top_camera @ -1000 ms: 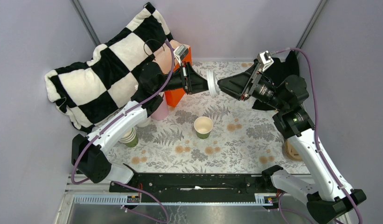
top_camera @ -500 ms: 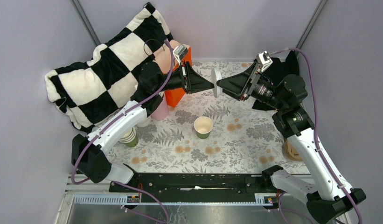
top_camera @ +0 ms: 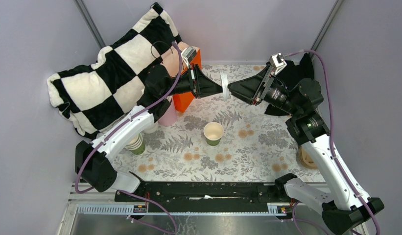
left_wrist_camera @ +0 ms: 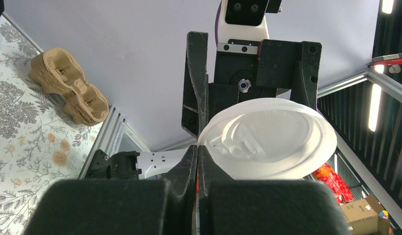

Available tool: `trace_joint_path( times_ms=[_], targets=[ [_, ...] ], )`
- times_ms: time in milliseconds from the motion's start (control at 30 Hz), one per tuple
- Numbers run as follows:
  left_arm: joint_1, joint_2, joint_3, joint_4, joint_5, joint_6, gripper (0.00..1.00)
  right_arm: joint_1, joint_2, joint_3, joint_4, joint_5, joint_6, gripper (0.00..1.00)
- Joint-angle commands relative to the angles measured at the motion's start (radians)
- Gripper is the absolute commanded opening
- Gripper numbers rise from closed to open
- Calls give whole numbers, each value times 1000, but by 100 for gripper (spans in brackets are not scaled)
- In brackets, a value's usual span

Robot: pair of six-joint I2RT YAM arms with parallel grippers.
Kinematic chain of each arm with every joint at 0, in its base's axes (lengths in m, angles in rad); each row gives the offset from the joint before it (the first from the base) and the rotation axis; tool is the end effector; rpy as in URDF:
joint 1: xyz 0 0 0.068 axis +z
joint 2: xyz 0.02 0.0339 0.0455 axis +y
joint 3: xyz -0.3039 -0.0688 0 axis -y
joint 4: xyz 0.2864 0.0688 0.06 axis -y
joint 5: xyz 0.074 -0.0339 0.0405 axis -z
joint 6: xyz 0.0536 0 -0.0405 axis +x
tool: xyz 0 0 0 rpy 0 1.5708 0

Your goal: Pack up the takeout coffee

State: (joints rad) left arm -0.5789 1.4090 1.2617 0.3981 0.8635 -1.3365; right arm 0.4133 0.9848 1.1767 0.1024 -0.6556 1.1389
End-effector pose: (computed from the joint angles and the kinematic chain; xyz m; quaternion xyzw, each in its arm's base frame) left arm 0.2862 -0.2358 0.4578 0.1012 0.6396 -0.7344 0.2030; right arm 0.2004 0.1236 0.5140 -0.0416 0.6191 0.6695 0.4083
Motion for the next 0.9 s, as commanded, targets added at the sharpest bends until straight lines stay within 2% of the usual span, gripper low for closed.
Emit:
trace_joint_path(
  times_ms=[0,500,767,867],
  targets=[
    [4,-18,25,58,6,-1,0,7,-3,17,52,-9,8,100],
    [6,-27,24,41,2,8,0,7,1,32,16,-4,-10,93],
    [7,-25,23,41,2,7,0,7,3,28,32,-12,1,82],
    [7,-25,24,39,2,8,0,7,5,28,26,-10,0,83]
  ],
)
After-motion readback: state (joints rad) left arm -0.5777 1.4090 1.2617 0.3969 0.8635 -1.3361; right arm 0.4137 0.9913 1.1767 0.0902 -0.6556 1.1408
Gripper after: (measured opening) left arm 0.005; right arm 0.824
